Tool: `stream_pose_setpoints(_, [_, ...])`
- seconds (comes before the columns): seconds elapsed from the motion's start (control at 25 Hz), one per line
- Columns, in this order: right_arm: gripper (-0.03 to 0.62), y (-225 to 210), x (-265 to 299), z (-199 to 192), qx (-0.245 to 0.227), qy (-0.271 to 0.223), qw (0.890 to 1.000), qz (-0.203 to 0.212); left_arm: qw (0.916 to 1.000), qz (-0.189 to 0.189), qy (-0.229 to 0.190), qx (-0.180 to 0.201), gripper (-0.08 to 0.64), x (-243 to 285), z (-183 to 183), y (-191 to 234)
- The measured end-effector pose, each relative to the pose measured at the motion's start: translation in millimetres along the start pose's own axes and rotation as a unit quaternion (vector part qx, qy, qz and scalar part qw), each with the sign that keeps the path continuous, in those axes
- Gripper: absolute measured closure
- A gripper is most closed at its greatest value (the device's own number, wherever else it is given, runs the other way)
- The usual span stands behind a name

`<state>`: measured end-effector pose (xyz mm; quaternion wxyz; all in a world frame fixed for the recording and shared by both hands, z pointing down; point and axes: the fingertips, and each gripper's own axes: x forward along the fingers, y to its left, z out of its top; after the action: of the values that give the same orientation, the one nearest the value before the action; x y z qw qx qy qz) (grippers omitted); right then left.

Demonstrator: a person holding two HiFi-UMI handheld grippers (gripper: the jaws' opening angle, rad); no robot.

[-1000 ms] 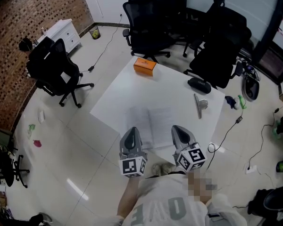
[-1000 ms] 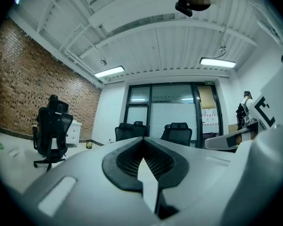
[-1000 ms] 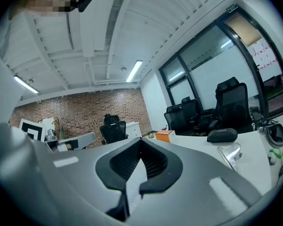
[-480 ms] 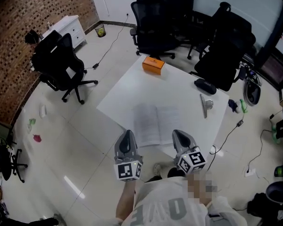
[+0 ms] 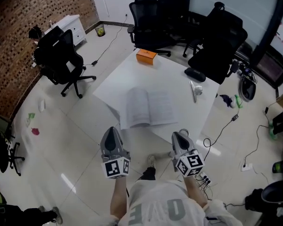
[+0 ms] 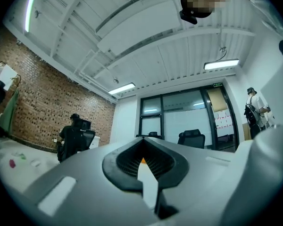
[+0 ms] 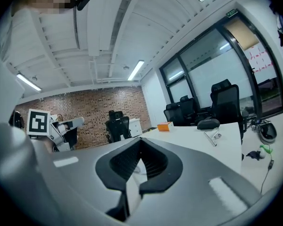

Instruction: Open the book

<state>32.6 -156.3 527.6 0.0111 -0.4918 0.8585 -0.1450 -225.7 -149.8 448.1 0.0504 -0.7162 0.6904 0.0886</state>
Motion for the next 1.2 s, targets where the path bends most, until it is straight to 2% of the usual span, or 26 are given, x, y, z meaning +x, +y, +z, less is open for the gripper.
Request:
stream_pose_setpoints(0.2, [0.591,28.7,-100.1,-23.7,-0.029,-0.005,0.999,0.026,0.9998,-0.010,-0.018,0.001,0.549,-99.9,17.2,-54.7])
stream_pose_setpoints(0.32, [0.591,39.9,-172.4,-37.4,-0.040,-0.008,0.999,0.037,0.9997,-0.007,-0.020,-0.016,0.549,-170.5,19.7,-86.5])
stream_pose_setpoints(0.56, [0.591,74.3,-274.2,-39.6,-0.020,-0.011,0.998,0.060,0.9997,-0.020,-0.016,0.002,0.549,-281.8,43.8,-134.7])
stream_pose_setpoints(0.72, [0.591,115.2,-308.7,-16.6,-0.024,-0.032,0.996,0.084,0.9983,-0.052,-0.019,0.018,0.549,-316.4,71.4,-156.1])
stream_pose_setpoints(0.88, [0.591,148.6,-325.4,-22.1,-0.052,-0.014,0.993,0.103,0.9979,-0.065,-0.006,-0.004,0.549,-337.1,73.4,-162.3])
stream_pose_setpoints(1.0, [0.592,177.4,-345.9,-32.3,-0.109,0.011,0.987,0.118,0.9976,-0.068,-0.009,0.011,0.549,-360.1,83.5,-162.5])
stream_pose_setpoints(1.08, [0.592,183.4,-361.6,-39.0,-0.137,0.016,0.985,0.104,0.9965,-0.082,-0.001,0.016,0.549,-373.5,80.2,-168.4])
stream_pose_setpoints(1.2, [0.592,188.3,-368.7,-48.9,-0.083,0.017,0.991,0.102,0.9962,-0.086,0.010,0.012,0.549,-381.4,77.9,-165.2])
